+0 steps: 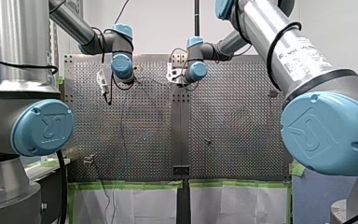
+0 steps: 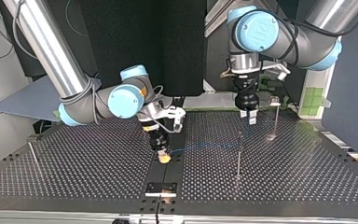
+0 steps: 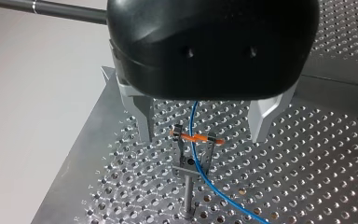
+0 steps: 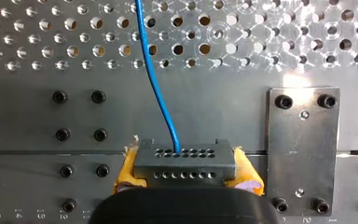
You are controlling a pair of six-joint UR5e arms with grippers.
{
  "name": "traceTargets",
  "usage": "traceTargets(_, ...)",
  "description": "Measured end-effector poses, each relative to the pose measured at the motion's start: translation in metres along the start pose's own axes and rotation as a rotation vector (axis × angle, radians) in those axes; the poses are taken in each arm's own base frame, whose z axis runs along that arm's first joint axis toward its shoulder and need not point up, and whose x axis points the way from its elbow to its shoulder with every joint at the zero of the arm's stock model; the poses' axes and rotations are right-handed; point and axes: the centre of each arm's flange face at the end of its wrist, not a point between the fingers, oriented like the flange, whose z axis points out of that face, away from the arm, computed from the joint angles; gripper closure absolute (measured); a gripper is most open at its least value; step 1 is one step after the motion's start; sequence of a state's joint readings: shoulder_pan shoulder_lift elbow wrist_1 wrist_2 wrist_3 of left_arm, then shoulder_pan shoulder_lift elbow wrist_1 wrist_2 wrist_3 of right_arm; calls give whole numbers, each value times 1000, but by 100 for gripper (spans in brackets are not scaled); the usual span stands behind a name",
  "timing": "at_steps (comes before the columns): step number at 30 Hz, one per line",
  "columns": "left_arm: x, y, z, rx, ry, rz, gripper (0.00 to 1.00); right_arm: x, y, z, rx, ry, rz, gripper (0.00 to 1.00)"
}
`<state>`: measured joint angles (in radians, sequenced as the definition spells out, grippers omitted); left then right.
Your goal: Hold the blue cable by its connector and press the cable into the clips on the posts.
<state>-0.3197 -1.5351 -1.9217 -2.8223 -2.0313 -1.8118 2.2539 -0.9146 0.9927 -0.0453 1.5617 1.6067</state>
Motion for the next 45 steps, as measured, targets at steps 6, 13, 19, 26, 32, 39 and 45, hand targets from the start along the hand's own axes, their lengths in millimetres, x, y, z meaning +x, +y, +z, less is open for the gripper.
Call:
traceTargets(6,1,0,0,14,9,2,0,1,3,0,-4,0,0,100)
traceTargets(13,6,-2,-4,54,66,6,0,-7,9,1,-3,-13,-2,100)
traceTargets(19,5,-9,-2,97,77,-24,0,-12,13,2,-3,-21,-2,100)
traceTargets(26,2,-29,4,165,95,-46,0,-13,18,3,3,-22,-2,100)
traceTargets(32,-3,-44,14,195,101,-62,0,-13,23,4,3,-22,-2,100)
traceTargets(39,-26,-59,26,226,62,-102,0,-14,25,5,5,-24,-4,100)
traceTargets(45,-27,-66,37,218,79,-93,0,-15,26,5,8,-25,-5,100)
